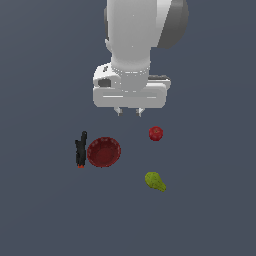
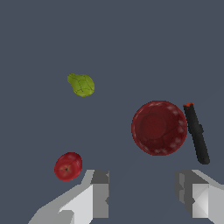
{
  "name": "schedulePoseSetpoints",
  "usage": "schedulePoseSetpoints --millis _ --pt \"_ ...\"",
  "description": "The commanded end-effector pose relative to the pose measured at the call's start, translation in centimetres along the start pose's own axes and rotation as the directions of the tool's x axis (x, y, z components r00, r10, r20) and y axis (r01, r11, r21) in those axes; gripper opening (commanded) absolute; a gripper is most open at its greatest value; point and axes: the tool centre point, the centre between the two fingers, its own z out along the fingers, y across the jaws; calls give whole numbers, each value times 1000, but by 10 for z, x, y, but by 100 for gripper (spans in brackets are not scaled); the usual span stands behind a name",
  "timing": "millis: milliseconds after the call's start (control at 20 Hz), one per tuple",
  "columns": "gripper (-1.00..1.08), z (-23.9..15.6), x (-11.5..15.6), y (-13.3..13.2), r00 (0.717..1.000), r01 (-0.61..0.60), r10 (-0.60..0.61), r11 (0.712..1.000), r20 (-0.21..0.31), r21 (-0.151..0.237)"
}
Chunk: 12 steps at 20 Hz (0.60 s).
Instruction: Pick up a designated object from a clutter of objects.
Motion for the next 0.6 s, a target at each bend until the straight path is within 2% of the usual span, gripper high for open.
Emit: schedulePoseSetpoints --millis 0,250,550 --pt "28 9 4 2 1000 -27 28 1000 12 -11" --pt "28 33 14 8 994 -104 106 993 40 -48" --pt "28 74 28 17 972 -217 226 969 71 -117"
